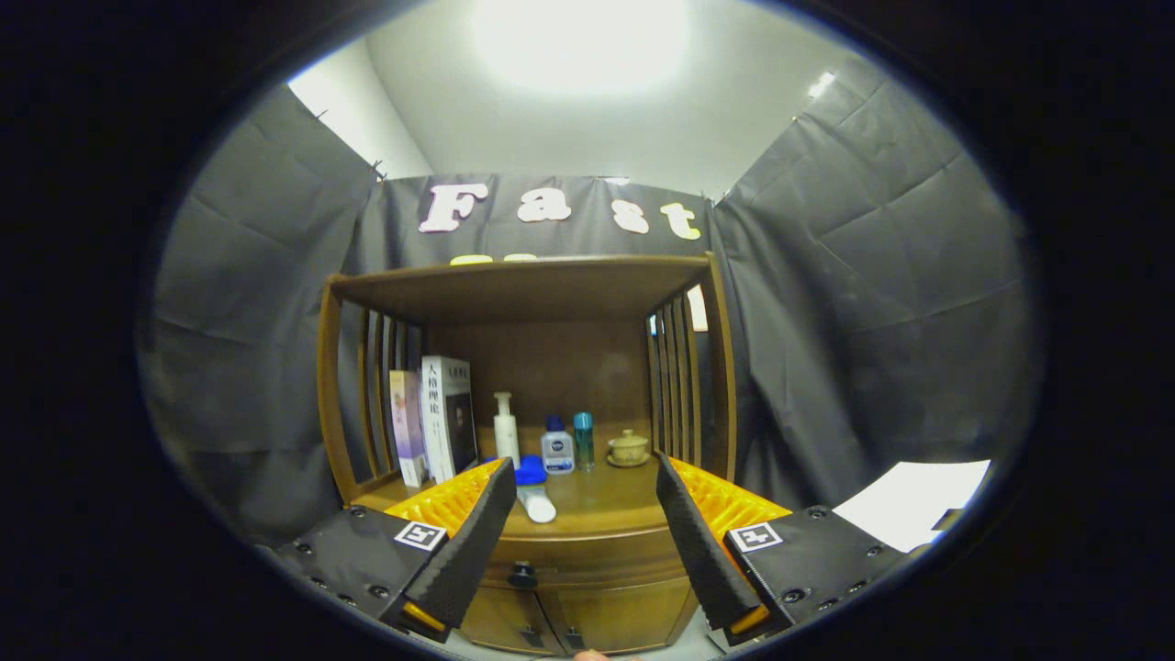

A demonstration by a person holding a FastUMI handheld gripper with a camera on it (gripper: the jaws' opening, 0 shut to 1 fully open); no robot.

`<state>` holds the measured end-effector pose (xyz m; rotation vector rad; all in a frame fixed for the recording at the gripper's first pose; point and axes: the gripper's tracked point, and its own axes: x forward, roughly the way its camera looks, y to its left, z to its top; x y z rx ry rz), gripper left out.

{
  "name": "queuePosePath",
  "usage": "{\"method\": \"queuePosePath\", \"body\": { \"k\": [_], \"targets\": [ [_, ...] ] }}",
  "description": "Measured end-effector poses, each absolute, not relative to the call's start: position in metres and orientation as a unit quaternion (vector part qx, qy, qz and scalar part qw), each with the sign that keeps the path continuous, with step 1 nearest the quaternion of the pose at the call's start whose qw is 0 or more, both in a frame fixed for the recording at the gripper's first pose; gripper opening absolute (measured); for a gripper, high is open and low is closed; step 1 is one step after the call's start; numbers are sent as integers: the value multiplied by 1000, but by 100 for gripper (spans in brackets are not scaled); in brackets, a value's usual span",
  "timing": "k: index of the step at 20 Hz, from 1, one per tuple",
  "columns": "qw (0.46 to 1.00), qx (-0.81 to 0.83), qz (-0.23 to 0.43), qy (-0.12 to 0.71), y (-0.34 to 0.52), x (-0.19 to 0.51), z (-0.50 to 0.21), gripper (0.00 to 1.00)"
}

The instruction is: Pull open the drawer, take out the items inside it, and place them on the countertop above the cabinet.

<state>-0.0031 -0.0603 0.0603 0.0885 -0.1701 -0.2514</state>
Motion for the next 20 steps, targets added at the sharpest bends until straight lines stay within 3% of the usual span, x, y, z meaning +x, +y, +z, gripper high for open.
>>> {"method": "queuePosePath", "body": {
  "k": [6,20],
  "targets": [
    [975,75,-128,-163,-41,-33,119,94],
    [973,147,-126,-125,-78,-52,62,96]
  ]
}}
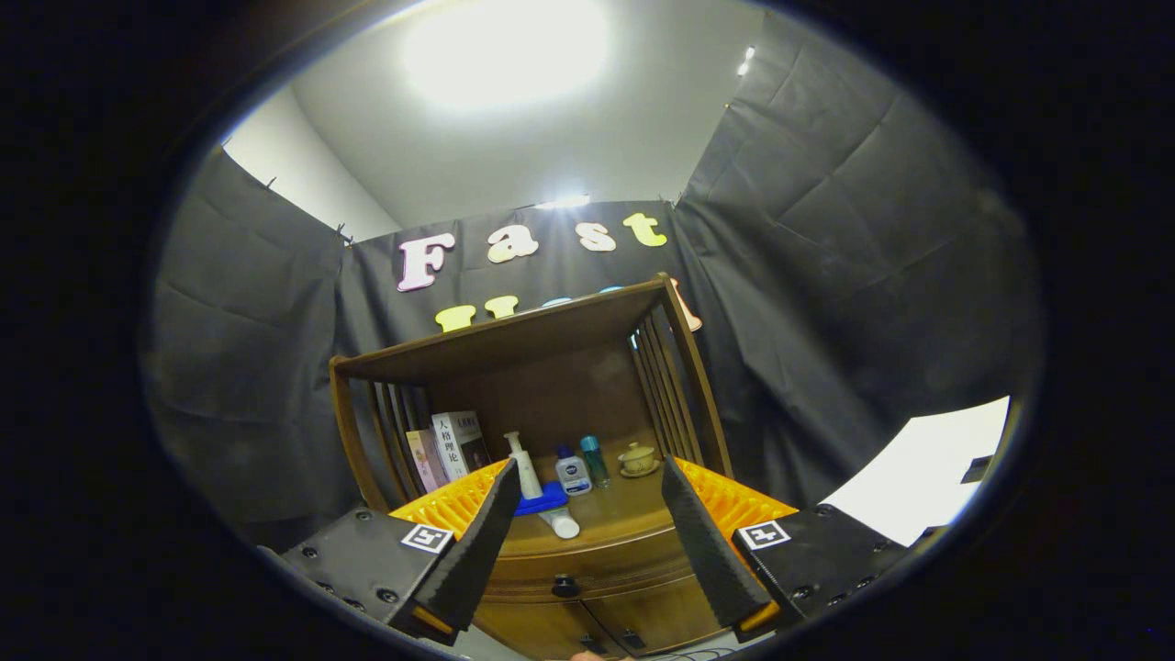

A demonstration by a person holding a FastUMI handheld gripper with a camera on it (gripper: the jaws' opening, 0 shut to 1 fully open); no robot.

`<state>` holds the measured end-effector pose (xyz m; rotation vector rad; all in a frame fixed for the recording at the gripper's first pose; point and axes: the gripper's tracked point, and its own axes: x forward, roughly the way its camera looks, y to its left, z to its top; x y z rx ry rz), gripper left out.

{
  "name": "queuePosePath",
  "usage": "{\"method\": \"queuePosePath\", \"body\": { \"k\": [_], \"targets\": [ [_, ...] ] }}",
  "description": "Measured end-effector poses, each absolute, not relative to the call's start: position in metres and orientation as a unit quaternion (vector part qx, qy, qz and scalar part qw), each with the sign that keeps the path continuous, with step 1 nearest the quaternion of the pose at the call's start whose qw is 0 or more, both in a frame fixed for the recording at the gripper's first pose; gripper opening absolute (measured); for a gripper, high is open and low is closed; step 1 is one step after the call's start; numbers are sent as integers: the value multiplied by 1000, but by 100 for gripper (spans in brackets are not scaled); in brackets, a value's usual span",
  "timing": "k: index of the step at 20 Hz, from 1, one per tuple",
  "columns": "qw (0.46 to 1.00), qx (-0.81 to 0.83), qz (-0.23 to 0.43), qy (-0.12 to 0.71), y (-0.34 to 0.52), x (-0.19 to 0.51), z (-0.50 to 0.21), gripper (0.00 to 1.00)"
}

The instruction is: Pull open the drawer, take out the items inside it, and place them on the countertop above the cabinet.

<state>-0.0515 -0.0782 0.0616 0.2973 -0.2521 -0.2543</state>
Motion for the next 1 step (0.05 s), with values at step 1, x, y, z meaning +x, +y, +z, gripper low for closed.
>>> {"method": "queuePosePath", "body": {
  "k": [1],
  "targets": [
    [973,147,-126,-126,-80,-51,62,96]
  ]
}}
